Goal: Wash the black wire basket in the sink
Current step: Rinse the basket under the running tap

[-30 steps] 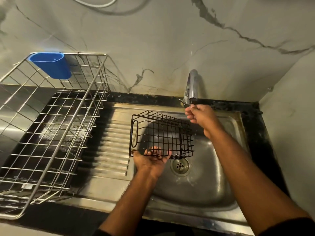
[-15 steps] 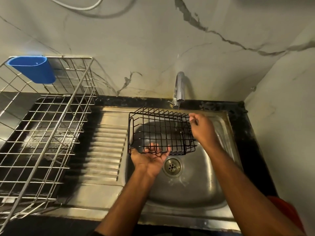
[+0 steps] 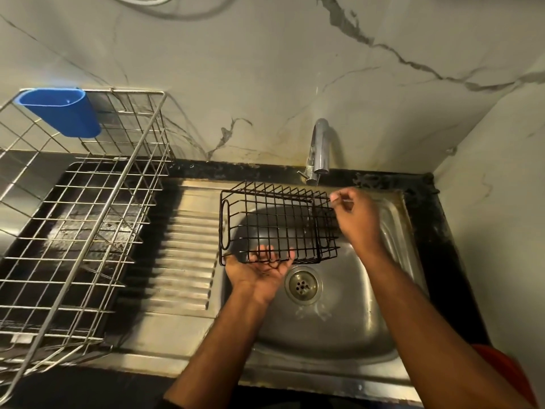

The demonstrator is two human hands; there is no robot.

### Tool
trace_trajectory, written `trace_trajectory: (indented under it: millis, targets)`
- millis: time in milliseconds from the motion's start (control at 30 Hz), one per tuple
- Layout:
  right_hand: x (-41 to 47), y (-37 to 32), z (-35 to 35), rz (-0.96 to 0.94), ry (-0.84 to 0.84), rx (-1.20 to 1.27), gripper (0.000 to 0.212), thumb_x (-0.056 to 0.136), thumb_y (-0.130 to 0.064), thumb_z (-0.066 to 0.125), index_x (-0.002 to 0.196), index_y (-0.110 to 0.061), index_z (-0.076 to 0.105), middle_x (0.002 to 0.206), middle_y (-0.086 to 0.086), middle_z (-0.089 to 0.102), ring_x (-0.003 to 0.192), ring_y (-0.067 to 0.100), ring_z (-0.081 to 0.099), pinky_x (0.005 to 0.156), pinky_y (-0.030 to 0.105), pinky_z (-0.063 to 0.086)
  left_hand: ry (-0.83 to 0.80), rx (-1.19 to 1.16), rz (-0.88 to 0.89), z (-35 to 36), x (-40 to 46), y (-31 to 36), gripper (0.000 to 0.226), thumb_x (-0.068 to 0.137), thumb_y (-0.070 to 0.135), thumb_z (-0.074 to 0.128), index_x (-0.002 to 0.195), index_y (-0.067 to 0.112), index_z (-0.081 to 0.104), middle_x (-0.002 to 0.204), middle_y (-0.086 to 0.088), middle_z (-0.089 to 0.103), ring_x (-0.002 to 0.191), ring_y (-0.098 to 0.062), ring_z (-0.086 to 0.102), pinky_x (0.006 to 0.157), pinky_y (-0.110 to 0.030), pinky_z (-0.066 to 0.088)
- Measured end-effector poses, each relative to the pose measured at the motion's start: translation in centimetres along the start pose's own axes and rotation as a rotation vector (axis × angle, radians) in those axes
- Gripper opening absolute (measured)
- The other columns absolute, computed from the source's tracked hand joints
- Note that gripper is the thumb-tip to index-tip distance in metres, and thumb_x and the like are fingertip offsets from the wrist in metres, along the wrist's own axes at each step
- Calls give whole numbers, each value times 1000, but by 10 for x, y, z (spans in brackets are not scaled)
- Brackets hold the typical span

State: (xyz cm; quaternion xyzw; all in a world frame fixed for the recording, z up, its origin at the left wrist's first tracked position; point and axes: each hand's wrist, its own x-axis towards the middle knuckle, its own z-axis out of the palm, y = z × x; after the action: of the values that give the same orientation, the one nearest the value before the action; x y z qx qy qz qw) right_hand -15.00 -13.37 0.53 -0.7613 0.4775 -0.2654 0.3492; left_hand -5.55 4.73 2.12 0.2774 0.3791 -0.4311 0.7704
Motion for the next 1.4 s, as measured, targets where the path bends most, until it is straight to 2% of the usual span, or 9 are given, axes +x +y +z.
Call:
trace_trajectory:
  millis: [167,333,433,500,733,967,1100,1200,1400]
  targets:
    - [-10,-12,8,-118,-71,-54,32,103,-34,49,129,-17,61,124,4,65,114,20,61,88,25,48,-15,19,4,-3,1,-1,61,103,60,33,67,14,51,48,-4,60,51,-20,61,102,-64,46]
    - [-43,-47,40,-323,-332,-289,76,102,-57,21,158,-19,-13,164,4,-21,150,24,-20,119,43,-8,-38,79,-53,0,0,-13,61,102,63,33,74,14,58,55,-6,64,65,-23,64,75,-52,53]
    - [-71,-64,54,-682,-438,-283,66,104,-50,15,158,-23,-13,165,-2,-19,152,16,-18,122,41,-12,-79,153,-4,3,-4,-11,54,106,54,28,108,16,67,69,-7,76,74,-23,73,74,-37,52]
    - [-64,-50,53,-759,-464,-300,63,103,-52,8,158,-26,-10,166,-6,-15,153,13,-13,123,41,-12,-68,171,-16,1,-6,-9,59,106,57,26,95,14,66,64,-11,74,74,-26,70,79,-41,53]
    - [-3,-8,42,-123,-311,-164,60,106,-48,16,159,-22,7,167,-1,-3,150,17,-9,124,53,8,-74,216,-14,-7,-4,-8,66,102,65,28,74,14,59,57,-4,61,58,-21,63,75,-55,55]
    - [-63,-50,59,-692,-404,-94,62,105,-41,17,160,-19,-2,167,-3,-10,154,15,-8,124,42,-2,-138,308,-22,-1,-2,1,76,103,64,24,95,5,71,84,-17,77,80,-30,74,73,-39,59]
    - [-44,-16,51,-202,-418,-20,56,107,-46,20,160,-28,9,168,-3,2,154,23,5,121,45,11,-134,314,22,-7,4,1,76,101,66,30,62,11,65,66,-9,70,58,-24,71,90,-54,50]
    - [-25,-22,36,135,-317,133,48,108,-43,28,135,-17,57,125,9,64,112,21,61,92,31,47,-156,413,28,-11,8,1,80,100,69,31,61,11,69,64,-7,68,55,-23,68,99,-56,46]
    - [18,-49,19,488,-177,813,33,104,-28,43,86,-15,67,72,0,69,66,11,59,58,24,41,-142,693,53,-13,15,0,78,95,75,34,81,6,69,68,-6,70,65,-21,62,93,-45,46]
